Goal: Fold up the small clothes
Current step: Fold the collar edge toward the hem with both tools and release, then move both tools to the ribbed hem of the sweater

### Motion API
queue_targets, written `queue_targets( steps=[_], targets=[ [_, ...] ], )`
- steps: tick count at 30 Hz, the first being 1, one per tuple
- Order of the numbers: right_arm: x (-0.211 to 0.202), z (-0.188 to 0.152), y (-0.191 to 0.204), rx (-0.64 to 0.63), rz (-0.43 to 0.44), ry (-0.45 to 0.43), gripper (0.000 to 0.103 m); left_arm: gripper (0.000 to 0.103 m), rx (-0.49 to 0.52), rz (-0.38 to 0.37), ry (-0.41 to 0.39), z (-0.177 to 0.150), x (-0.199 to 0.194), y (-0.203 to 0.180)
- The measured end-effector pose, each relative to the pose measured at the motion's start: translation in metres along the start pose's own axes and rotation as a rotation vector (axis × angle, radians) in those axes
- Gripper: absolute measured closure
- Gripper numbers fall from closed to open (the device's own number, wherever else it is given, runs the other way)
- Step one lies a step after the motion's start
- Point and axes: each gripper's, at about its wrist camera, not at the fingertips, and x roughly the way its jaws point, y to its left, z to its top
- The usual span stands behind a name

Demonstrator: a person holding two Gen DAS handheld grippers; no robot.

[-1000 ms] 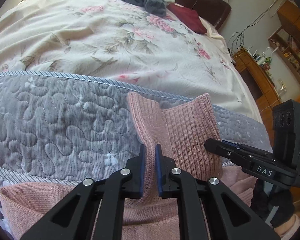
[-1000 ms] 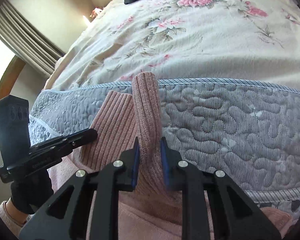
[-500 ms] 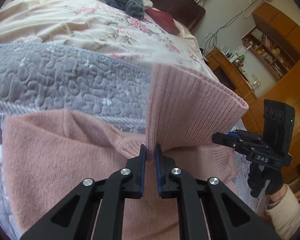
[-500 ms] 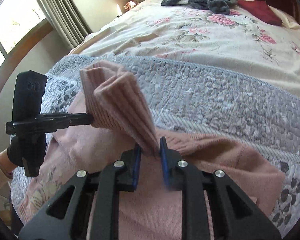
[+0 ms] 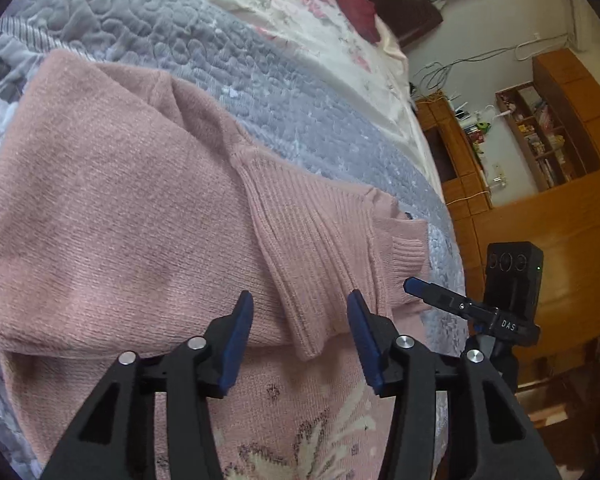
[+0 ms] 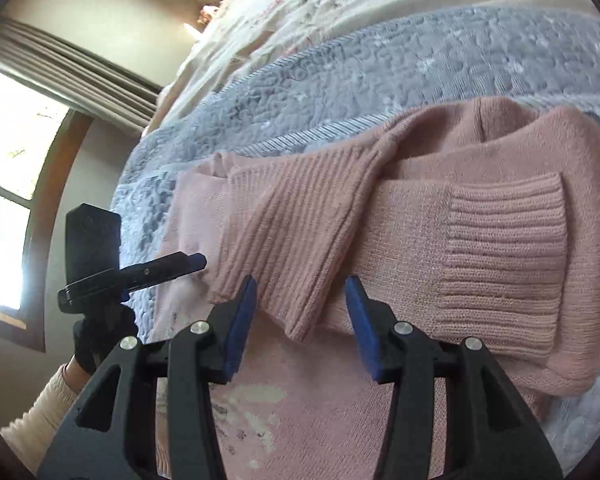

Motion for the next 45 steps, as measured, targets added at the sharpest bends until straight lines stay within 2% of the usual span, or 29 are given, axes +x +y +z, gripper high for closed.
queue_targets(
  steps=[1,3,4,5,10,15,18,24,28,31,33,35,38,41,45],
  targets=[
    [0.009,0.001,-0.001,0.021,0.007,0.019,0.056,0.054,-0.019,0.001,0.018,0.0,0.009,0.001],
    [0.024,0.0,-0.002,0.052,0.022,0.055,0.065,0.064,-0.03,0.011,0.023,0.001,0.02,-0.001],
    [0.029,0.001,-0.001,0.053,0.031,0.063,0.082,0.084,-0.026,0.01,0.03,0.003,0.024,-0.004],
    [0.031,0.003,0.001,0.05,0.035,0.065,0.09,0.095,-0.024,0.011,0.033,0.007,0.027,-0.006],
    [0.007,0.019,0.008,0.027,0.025,-0.019,0.092,0.095,0.063,0.026,-0.043,0.023,0.008,-0.02],
    [0.013,0.012,-0.004,0.024,-0.029,0.026,0.093,0.095,0.049,0.065,-0.012,0.022,0.002,0.003],
    [0.027,0.0,-0.015,0.048,-0.053,0.051,0.093,0.095,0.056,0.12,0.005,0.013,0.009,0.014],
    [0.035,-0.005,-0.022,0.086,-0.062,0.035,0.093,0.092,0.089,0.208,-0.042,0.004,0.011,0.006],
    [0.011,-0.013,-0.008,0.058,-0.087,-0.012,0.08,0.083,0.125,0.295,-0.077,-0.013,-0.009,-0.016],
    [-0.028,-0.038,0.006,0.016,-0.127,-0.067,0.078,0.069,0.157,0.312,-0.122,-0.045,-0.043,-0.032],
    [-0.051,-0.063,0.013,0.003,-0.139,-0.096,0.076,0.067,0.171,0.325,-0.15,-0.072,-0.068,-0.039],
    [-0.076,-0.098,0.018,0.009,-0.138,-0.124,0.073,0.059,0.166,0.362,-0.177,-0.106,-0.092,-0.043],
    [-0.108,-0.156,0.025,0.03,-0.159,-0.156,0.066,0.058,0.151,0.429,-0.198,-0.158,-0.123,-0.042],
    [-0.129,-0.211,0.034,0.043,-0.203,-0.169,0.063,0.058,0.139,0.485,-0.207,-0.206,-0.151,-0.041],
    [-0.148,-0.271,0.045,0.083,-0.174,-0.168,0.06,0.053,0.122,0.523,-0.217,-0.257,-0.181,-0.043]
  ],
)
